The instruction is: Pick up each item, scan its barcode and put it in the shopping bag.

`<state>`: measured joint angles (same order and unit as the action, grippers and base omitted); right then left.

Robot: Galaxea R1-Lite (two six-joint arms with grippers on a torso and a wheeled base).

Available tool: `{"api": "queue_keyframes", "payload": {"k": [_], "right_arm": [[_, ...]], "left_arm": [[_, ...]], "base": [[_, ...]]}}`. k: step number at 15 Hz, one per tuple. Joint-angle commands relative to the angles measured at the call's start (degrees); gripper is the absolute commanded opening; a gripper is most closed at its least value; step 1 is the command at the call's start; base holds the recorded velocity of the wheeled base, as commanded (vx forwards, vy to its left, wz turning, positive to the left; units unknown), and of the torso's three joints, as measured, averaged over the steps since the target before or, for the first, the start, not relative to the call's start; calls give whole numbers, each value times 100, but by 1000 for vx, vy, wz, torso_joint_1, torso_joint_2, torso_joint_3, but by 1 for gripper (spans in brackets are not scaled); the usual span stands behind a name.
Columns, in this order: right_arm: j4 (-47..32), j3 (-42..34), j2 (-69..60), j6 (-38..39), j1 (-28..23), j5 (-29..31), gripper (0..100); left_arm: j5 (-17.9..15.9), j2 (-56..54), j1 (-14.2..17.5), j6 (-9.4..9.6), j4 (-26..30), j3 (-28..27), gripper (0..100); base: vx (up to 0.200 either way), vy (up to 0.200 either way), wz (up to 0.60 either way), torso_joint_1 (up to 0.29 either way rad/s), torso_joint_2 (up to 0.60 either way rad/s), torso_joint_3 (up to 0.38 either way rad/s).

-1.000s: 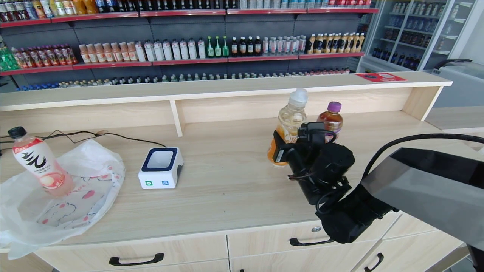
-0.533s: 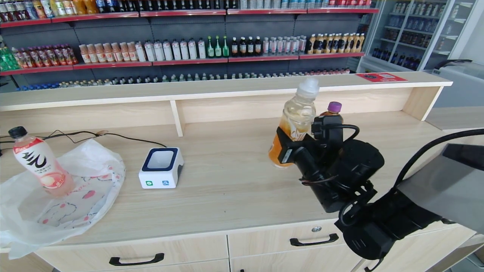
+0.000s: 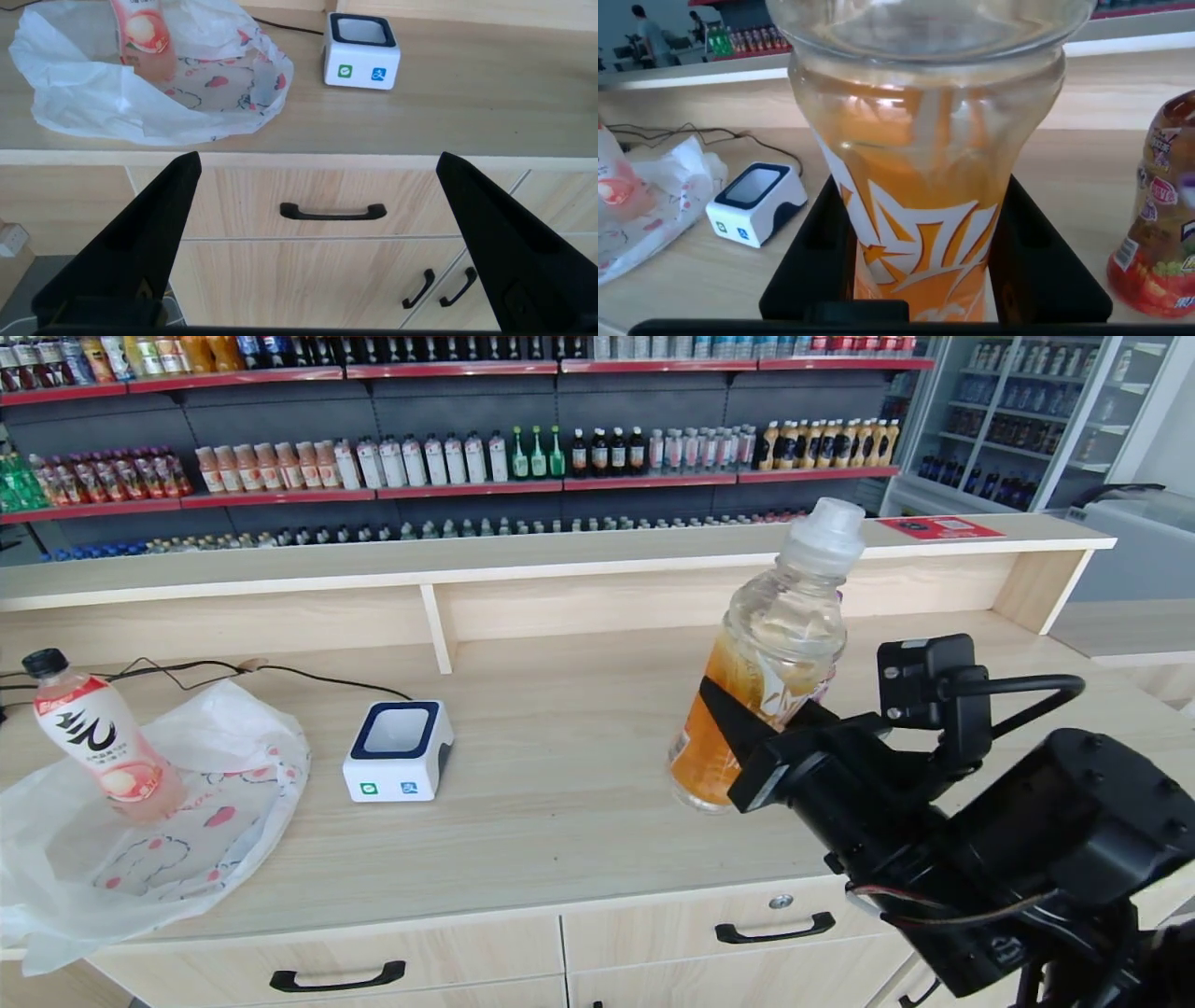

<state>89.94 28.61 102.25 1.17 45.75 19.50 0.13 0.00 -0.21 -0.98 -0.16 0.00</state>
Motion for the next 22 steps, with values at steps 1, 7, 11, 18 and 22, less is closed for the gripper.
{"api": "queue_keyframes", "payload": {"k": [1,7,11,18,22], "right_arm": [[6,-137,-391,32,65,1,0],[6,-1121,-935,1342,48,-1045,0],[6,-1367,-1375,2177,30,-2065,0],[6,-1341,-1472,3232,48,-2583,0],[6,-1279,-1577,3979,566,-2592,0]], "left_arm": [[4,9,3,1,-2,0,100],[4,9,3,1,-2,0,100],[4,0,-6,1,-2,0,100],[4,9,3,1,-2,0,100],[4,9,3,1,-2,0,100]], "base": [[0,0,0,0,0,0],[0,0,0,0,0,0],[0,0,0,0,0,0],[0,0,0,0,0,0],[0,0,0,0,0,0]]}}
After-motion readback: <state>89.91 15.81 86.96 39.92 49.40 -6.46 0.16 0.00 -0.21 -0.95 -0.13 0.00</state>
